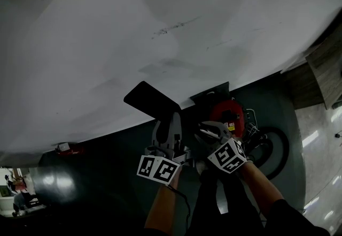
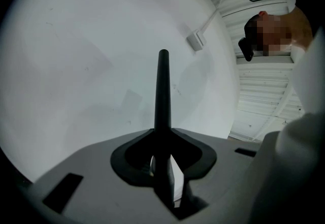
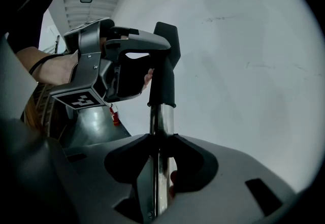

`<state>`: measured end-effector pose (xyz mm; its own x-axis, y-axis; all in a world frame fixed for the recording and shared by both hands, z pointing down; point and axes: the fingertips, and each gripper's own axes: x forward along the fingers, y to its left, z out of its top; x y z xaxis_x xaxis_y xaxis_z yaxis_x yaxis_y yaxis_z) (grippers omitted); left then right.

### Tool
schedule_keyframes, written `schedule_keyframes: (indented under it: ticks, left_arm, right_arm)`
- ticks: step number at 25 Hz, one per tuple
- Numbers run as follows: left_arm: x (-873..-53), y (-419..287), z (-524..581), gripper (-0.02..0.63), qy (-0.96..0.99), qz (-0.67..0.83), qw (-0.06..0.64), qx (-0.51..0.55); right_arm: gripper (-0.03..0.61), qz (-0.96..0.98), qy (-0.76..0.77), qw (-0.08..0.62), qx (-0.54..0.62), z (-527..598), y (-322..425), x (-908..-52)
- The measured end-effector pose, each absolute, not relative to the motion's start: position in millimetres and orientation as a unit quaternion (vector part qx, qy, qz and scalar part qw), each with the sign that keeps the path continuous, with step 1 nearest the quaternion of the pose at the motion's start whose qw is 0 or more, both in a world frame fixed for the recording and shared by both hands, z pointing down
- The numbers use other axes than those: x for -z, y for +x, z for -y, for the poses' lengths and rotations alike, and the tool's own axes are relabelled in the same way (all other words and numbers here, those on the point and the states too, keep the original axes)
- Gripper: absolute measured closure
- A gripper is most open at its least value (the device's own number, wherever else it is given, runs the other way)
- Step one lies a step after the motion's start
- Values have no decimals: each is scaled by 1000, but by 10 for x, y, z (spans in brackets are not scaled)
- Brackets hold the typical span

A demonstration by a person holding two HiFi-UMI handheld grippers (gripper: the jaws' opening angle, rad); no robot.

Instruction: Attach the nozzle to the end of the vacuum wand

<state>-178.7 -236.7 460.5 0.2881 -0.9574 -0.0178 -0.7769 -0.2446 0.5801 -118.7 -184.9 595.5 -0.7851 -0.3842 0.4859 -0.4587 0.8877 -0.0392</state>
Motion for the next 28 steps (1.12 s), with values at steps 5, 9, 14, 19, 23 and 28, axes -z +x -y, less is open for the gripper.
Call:
schedule_keyframes:
  ticks: [5, 9, 14, 19, 23, 28]
  left_arm:
    - [-4635, -1770, 2378, 523, 774, 564, 233, 169]
    - [-4636, -1776, 2353, 497, 776, 568, 227, 158]
    - [-4562, -1798, 2304, 474, 778, 572, 214, 149]
    - [-4560, -1859, 2239, 472, 774, 579, 214, 142]
    - [-4567, -1898, 2193, 472, 768, 585, 219, 142]
    - [-4482, -1890, 2085, 472, 767, 588, 214, 139]
  right_arm:
    - [426, 942, 225, 235, -81, 1866, -1194, -5953]
    - [426, 943, 223, 232, -79, 1866, -1186, -5946]
    - [425, 942, 225, 235, -84, 1879, -1169, -5977]
    - [423, 939, 228, 239, -96, 1866, -1097, -6010]
    - [423, 938, 234, 234, -100, 1865, -1056, -5982]
    - [423, 942, 243, 203, -113, 1908, -1041, -5755]
